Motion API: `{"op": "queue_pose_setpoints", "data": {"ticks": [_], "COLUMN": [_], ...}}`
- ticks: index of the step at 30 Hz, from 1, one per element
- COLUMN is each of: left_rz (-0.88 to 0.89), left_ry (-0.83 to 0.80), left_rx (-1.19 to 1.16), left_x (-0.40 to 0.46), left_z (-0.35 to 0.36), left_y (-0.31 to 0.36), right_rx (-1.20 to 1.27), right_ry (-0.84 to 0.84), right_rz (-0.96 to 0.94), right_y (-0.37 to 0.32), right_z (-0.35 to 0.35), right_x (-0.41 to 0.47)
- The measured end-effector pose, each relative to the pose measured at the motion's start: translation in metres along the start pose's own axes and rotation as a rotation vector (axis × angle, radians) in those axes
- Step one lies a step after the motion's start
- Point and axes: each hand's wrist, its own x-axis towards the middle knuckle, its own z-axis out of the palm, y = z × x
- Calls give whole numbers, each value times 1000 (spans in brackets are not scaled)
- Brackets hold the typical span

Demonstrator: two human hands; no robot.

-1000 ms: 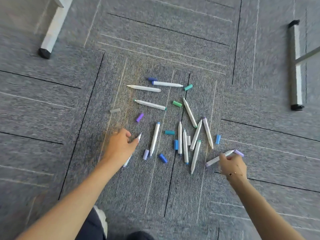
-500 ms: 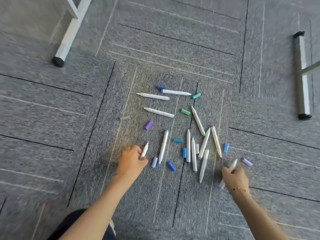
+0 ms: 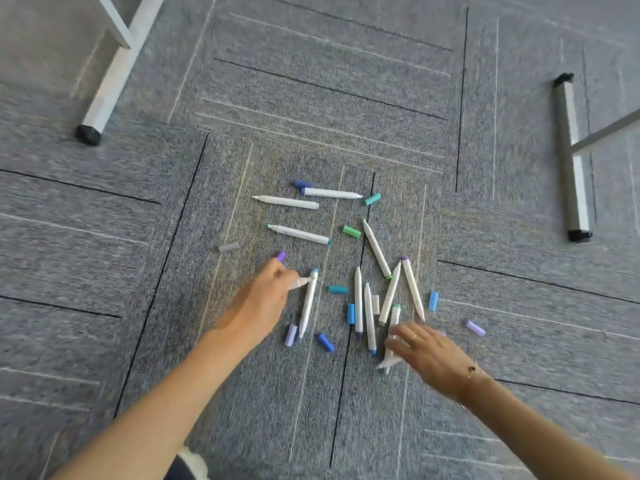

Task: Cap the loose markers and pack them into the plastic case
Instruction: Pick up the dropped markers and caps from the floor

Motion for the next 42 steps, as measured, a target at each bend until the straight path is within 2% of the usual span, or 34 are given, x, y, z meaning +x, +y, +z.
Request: {"op": "queue_pose_setpoints", "data": {"ticks": [3, 8, 13, 22, 26, 27, 29, 31, 33, 35, 39, 42], "left_rz": [-92, -278, -306, -244, -308, -289, -142, 62, 166, 174, 165, 178], "left_ry": [22, 57, 34, 53, 80, 99, 100, -44, -196, -228, -205, -157], "left_rx": [-29, -94, -52, -299, -217, -184, -94, 49, 190, 271, 307, 390], "left_x": [14, 20, 17, 25, 26, 24, 19, 18, 18, 21, 24, 26], "left_z": [9, 33, 41, 18, 15, 14, 8, 5, 6, 12, 19, 18], "left_y": [16, 25, 26, 24, 15, 14, 12, 10, 8, 5, 0, 0], "right_rx": [-72, -97, -74, -61, -58, -66, -65, -7, 149, 321, 507, 588], "right_ry": [-30, -10, 61, 133, 179, 211, 272, 326, 294, 233, 337, 343], "right_rz": [-108, -142, -105, 2, 72, 82, 132, 233, 416, 581, 690, 794], "right_y": [8, 10, 4, 9, 17, 17, 19, 21, 23, 28, 38, 46], "right_z": [4, 7, 10, 12, 11, 9, 6, 4, -7, -16, -26, -33], "right_x": [1, 3, 8, -2, -4, -2, 1, 6, 12, 17, 30, 41]}}
